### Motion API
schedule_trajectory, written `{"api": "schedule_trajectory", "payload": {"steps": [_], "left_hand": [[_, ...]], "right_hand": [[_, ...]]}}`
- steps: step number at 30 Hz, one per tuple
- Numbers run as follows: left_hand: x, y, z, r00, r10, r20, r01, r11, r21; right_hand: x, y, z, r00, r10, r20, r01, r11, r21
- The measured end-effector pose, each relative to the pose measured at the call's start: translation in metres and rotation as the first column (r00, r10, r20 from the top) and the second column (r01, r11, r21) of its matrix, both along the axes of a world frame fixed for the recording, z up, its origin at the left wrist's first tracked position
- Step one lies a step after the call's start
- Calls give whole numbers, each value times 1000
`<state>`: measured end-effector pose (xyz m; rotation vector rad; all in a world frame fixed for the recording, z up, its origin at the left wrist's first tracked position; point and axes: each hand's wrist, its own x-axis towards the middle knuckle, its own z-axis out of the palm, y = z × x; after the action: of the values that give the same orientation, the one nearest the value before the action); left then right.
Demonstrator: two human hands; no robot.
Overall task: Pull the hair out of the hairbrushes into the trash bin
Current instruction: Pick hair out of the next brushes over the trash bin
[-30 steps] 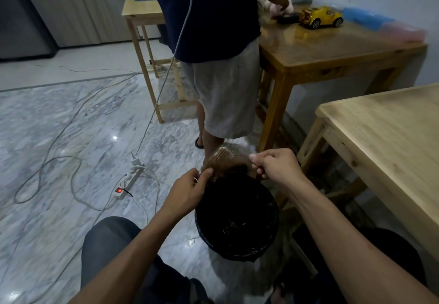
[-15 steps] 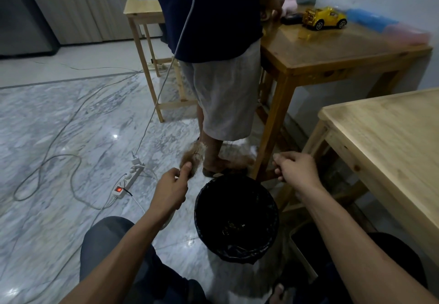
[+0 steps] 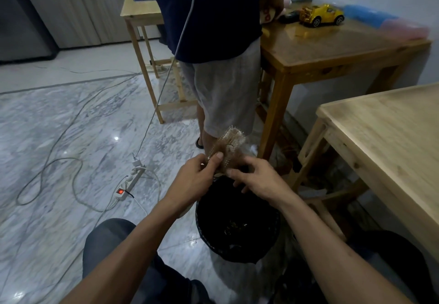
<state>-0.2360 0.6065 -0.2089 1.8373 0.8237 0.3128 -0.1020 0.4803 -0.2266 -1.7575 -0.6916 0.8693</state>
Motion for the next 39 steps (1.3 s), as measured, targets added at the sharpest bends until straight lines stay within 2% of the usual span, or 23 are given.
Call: {"api": "schedule_trajectory", "payload": {"steps": [3, 5, 7, 9, 11, 13, 15, 17, 20, 22, 24, 26, 28, 31, 35, 39], "left_hand": [[-2, 6, 4, 997, 66, 26, -60, 981, -185], [-4, 13, 6, 986, 157, 64, -123, 921, -370], [-8, 25, 8, 955, 288, 70, -218, 843, -491], [-12, 41, 9, 898, 433, 77, -318, 759, -569], [-16, 54, 9, 867, 495, 66, -378, 737, -560], [-19, 56, 9, 890, 454, 43, -372, 777, -508], [-20, 48, 6, 939, 344, 25, -296, 842, -451], [-19, 36, 3, 971, 238, 9, -213, 885, -413], [-16, 22, 1, 990, 142, 15, -123, 903, -412], [-15, 16, 2, 995, 97, 19, -81, 911, -405], [-13, 10, 4, 998, 62, 18, -50, 922, -385], [-11, 5, 4, 999, 41, 11, -34, 934, -357], [-9, 2, 4, 1000, 30, 4, -27, 936, -351], [-7, 0, 5, 999, 32, -30, -41, 919, -392], [-8, 2, 8, 997, 48, -63, -75, 825, -560], [-5, 4, 3, 995, 88, -42, -95, 774, -627]], "right_hand": [[0, -1, -5, 991, -132, 36, 132, 991, -14], [6, -7, -9, 977, -195, 89, 201, 978, -54], [13, -16, -13, 964, -247, 98, 257, 961, -104], [20, -24, -17, 943, -316, 104, 329, 929, -169], [27, -31, -25, 924, -368, 103, 382, 896, -229], [30, -33, -33, 925, -367, 97, 379, 886, -267], [30, -30, -40, 948, -306, 85, 317, 891, -325], [27, -25, -39, 979, -187, 80, 203, 883, -423], [21, -18, -28, 998, -7, 56, 37, 836, -547], [15, -14, -17, 1000, 11, 14, -4, 903, -430], [8, -12, -4, 994, -30, -108, 7, 979, -206], [2, -10, 9, 955, -24, -294, 30, 999, 18], [-3, -7, 17, 938, 15, -346, 26, 993, 114], [-6, -3, 9, 981, -29, -189, 44, 996, 75], [-1, -9, -5, 965, -209, -160, 217, 976, 32], [6, -15, -6, 975, -210, -75, 211, 978, 2]]}}
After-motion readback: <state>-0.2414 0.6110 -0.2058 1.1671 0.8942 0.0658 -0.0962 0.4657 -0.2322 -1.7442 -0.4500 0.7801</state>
